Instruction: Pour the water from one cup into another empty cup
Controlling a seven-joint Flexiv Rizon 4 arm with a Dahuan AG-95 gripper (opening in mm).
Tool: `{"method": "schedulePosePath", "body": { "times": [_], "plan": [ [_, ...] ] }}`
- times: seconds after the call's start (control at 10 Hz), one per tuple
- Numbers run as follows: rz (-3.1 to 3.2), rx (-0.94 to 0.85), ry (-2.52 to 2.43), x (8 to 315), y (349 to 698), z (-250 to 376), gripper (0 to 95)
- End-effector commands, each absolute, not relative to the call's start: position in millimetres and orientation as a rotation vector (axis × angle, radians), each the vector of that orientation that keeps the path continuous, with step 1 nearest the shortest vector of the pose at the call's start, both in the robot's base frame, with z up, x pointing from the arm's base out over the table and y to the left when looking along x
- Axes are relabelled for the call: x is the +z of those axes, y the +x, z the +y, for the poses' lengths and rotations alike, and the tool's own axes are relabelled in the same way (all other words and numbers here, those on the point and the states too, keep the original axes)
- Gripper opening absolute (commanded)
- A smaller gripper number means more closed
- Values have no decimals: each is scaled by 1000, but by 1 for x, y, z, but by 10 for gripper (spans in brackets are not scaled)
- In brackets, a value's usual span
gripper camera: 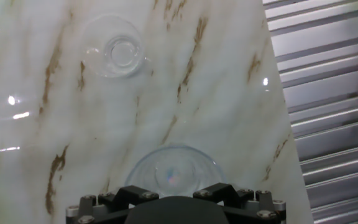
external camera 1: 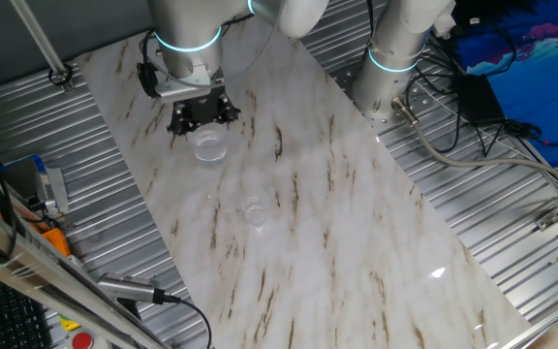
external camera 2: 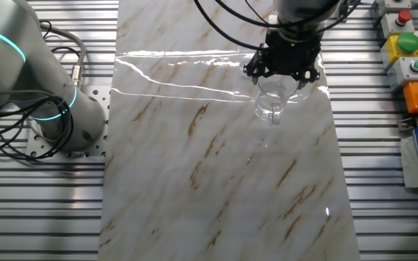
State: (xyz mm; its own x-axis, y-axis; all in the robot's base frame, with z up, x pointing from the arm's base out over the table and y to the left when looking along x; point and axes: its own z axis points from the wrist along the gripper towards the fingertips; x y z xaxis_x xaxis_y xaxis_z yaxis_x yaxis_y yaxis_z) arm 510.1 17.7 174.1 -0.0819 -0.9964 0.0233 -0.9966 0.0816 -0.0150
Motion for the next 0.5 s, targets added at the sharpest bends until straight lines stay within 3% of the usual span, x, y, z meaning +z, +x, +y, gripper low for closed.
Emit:
{"method": "schedulePosePath", "body": {
  "times": [0.1,0.5],
  "plan": [
    [-2213,40,2168,176,508,20,0],
    [-2216,75,2140,177,478,33,0]
  ]
}}
